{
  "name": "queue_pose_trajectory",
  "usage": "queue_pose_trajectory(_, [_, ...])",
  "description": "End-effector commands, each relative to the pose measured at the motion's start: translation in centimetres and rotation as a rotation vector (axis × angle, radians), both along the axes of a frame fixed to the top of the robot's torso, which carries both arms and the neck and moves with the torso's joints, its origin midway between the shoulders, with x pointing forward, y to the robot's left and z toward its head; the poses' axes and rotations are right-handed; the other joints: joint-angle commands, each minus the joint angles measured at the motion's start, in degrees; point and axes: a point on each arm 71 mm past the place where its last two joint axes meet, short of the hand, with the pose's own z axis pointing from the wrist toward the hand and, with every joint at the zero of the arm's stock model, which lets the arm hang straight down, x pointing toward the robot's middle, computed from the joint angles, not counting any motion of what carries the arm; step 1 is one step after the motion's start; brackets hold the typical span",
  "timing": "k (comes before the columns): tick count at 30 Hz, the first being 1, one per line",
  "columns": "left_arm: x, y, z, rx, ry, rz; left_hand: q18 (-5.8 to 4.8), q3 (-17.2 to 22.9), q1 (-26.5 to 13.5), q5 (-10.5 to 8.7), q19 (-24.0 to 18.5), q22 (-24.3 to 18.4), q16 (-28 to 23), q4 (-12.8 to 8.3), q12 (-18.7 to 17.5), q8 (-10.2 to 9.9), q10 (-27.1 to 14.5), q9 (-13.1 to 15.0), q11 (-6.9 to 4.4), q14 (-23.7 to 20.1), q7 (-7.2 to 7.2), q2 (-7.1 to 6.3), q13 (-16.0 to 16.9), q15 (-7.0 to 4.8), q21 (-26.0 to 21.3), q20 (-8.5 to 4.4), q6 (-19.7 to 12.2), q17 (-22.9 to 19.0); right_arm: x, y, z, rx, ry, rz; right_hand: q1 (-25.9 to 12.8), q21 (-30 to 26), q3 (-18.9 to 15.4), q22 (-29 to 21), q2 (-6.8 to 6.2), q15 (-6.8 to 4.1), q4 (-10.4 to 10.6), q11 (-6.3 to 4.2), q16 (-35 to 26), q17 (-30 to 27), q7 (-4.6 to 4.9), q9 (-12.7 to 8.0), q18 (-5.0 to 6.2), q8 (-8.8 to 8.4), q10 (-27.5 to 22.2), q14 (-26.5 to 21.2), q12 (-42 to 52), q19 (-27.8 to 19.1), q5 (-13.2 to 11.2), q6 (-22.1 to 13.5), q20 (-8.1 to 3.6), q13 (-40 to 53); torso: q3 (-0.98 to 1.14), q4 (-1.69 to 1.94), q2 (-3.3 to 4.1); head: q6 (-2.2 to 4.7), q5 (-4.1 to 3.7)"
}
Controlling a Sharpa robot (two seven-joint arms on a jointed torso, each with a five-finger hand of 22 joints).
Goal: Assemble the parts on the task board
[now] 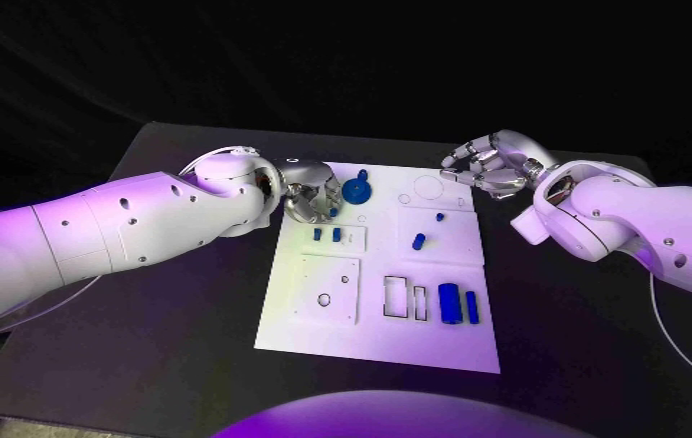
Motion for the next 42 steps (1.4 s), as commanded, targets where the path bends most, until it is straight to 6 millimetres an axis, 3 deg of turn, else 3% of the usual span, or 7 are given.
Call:
queue_pose_trajectory(1, [-0.10,-0.30,0.30,-0.046,-0.013,-0.013,0.69,0.3,0.3,-0.22,0.0,0.1,0.1,0.0,0.5,0.1,-0.5,0.1,-0.07,-0.1,0.07,0.58,0.0,0.21,-0.2,0.29,0.5,0.1,-0.05,0.11,-0.05,-0.004,0.002,0.014,0.1,-0.2,-0.1,6.3,0.34,-0.40,-0.1,0.03,-0.2,2.9,-0.08,-0.1,0.42,0.24,0.0,2.8,-0.4,-0.2,-0.2,0.0,-0.11,-0.1,-0.03,0.03,0.00,0.01,0.01])
queue_pose_trajectory(26, [-0.28,-0.18,0.16,-0.047,0.018,-0.024,0.88,0.2,0.1,-0.43,-0.8,-0.4,0.2,-0.1,1.9,1.2,-1.9,1.0,0.15,-0.7,0.05,0.96,0.2,0.46,-0.8,0.61,2.8,-0.9,0.00,0.07,-0.10,-0.006,0.006,0.013,0.1,-0.2,-0.1,6.3,0.30,-0.40,-0.1,0.03,-0.2,3.0,-0.08,-0.1,0.41,0.23,-0.1,2.9,-0.4,-0.1,-0.2,-0.1,-0.12,-0.1,-0.02,0.03,-0.01,-0.13,-0.01])
queue_pose_trajectory(42, [-0.29,-0.03,0.14,-0.051,0.024,-0.020,0.91,0.4,0.2,-0.41,-0.8,-0.5,0.2,-0.3,2.4,0.9,-1.9,1.0,0.12,-0.9,0.16,1.02,0.2,0.43,-0.8,0.60,2.4,-1.3,0.06,0.08,-0.15,-0.009,0.011,0.012,0.1,-0.3,-0.1,6.3,0.35,-0.41,-0.1,0.03,-0.2,3.0,-0.08,-0.1,0.42,0.25,-0.1,2.8,-0.4,-0.2,-0.2,-0.1,-0.13,-0.1,-0.02,0.03,-0.01,-0.04,-0.02])
